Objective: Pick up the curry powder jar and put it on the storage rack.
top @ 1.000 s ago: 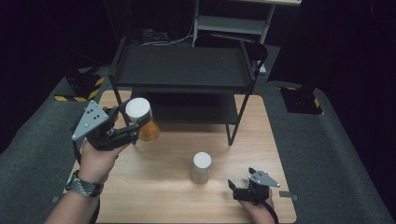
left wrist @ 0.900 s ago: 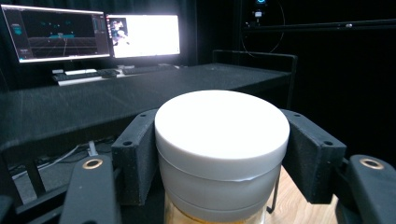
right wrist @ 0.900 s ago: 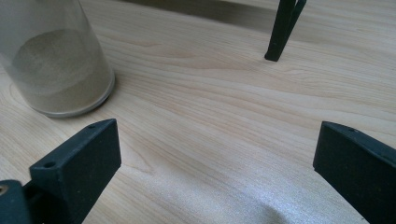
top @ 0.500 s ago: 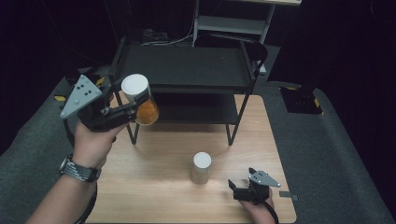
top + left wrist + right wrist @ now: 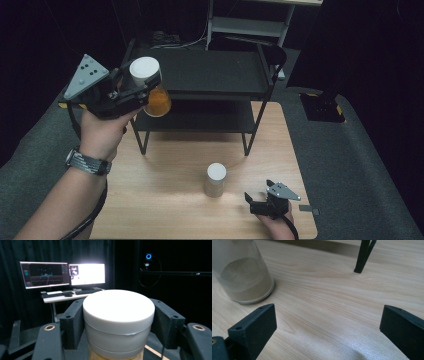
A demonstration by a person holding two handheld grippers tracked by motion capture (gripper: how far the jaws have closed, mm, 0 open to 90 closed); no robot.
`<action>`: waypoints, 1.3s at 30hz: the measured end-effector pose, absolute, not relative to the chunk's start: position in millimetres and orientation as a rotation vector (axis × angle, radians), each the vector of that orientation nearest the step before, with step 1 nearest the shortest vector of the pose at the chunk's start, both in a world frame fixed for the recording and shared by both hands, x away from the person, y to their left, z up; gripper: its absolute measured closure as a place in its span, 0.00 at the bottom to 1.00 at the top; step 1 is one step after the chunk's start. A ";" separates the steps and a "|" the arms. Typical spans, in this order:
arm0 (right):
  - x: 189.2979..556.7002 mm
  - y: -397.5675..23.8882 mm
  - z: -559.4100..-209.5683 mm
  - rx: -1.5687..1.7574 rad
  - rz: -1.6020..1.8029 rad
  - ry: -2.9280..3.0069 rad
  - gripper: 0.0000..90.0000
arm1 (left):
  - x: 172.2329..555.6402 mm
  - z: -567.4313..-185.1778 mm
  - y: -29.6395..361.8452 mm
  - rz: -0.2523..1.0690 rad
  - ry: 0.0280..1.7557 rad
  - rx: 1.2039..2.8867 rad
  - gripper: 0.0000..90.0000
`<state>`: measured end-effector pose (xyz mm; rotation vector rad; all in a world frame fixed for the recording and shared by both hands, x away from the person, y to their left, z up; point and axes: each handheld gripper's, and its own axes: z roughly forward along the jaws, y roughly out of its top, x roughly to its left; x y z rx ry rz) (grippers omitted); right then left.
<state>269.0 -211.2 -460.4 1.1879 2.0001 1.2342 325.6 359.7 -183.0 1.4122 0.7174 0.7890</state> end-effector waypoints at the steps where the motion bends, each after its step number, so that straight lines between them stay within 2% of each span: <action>1: 269.4 -211.8 -460.2 1.190 1.236 2.003 0.01 | 326.9 -182.0 358.2 0.793 0.720 1.410 0.38; 10: 269.0 -212.3 -460.6 1.186 1.241 2.002 0.01 | 351.0 -177.8 343.4 0.823 0.769 1.354 0.38; 24: 268.1 -213.0 -461.6 1.179 1.247 1.998 0.01 | 381.0 -173.4 317.2 0.881 0.801 1.359 0.38; 39: 269.0 -216.5 -462.4 1.182 1.269 2.000 0.01 | 411.4 -171.8 305.5 0.872 0.870 1.351 0.38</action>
